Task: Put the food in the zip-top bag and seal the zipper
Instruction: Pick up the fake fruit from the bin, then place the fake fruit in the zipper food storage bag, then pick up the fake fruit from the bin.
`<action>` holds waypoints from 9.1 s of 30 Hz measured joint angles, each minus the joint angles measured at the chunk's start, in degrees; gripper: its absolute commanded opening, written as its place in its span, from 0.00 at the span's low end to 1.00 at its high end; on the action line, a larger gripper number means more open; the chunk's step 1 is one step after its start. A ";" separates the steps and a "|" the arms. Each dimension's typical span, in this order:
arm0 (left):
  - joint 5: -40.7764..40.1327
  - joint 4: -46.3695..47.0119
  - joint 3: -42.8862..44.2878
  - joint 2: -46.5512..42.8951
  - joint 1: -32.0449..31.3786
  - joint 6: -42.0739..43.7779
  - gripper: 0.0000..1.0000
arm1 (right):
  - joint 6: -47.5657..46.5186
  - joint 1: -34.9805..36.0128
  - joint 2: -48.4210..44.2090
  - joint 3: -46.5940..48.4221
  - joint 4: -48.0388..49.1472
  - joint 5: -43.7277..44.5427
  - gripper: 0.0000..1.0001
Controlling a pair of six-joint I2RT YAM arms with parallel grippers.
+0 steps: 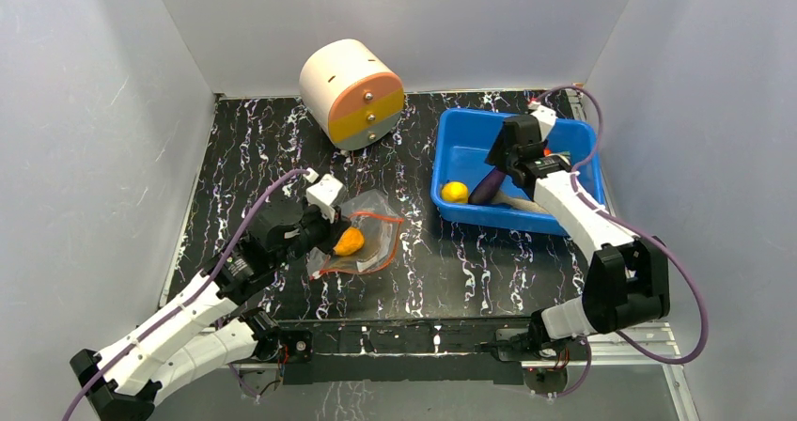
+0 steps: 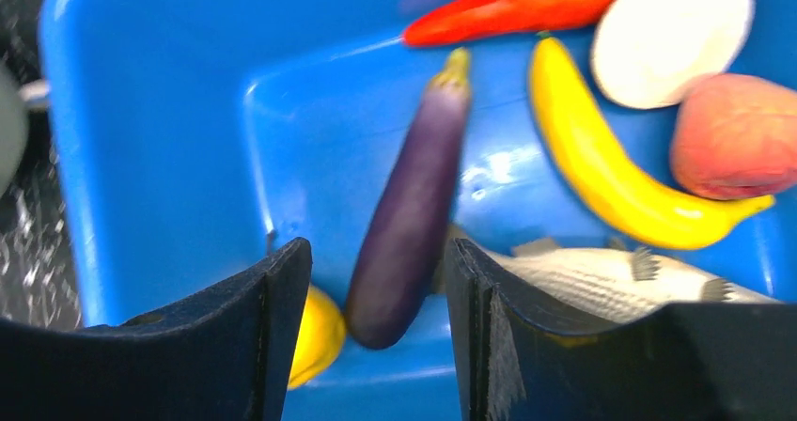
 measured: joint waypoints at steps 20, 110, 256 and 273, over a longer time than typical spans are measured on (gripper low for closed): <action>-0.42 -0.96 -1.11 -1.64 0.00 1.22 0.00 | 4.66 -13.42 12.46 -1.05 10.38 4.70 0.42; -0.24 -1.79 -1.46 -0.94 0.00 2.25 0.00 | -3.61 -18.95 9.57 4.33 2.12 -1.92 0.38; -8.94 -0.28 0.50 -2.93 0.00 -0.35 0.00 | -14.67 -6.25 22.16 7.98 4.61 20.92 0.65; -8.33 -0.28 0.42 -4.85 0.00 0.59 0.00 | -17.09 -6.62 32.70 10.78 5.92 26.25 0.55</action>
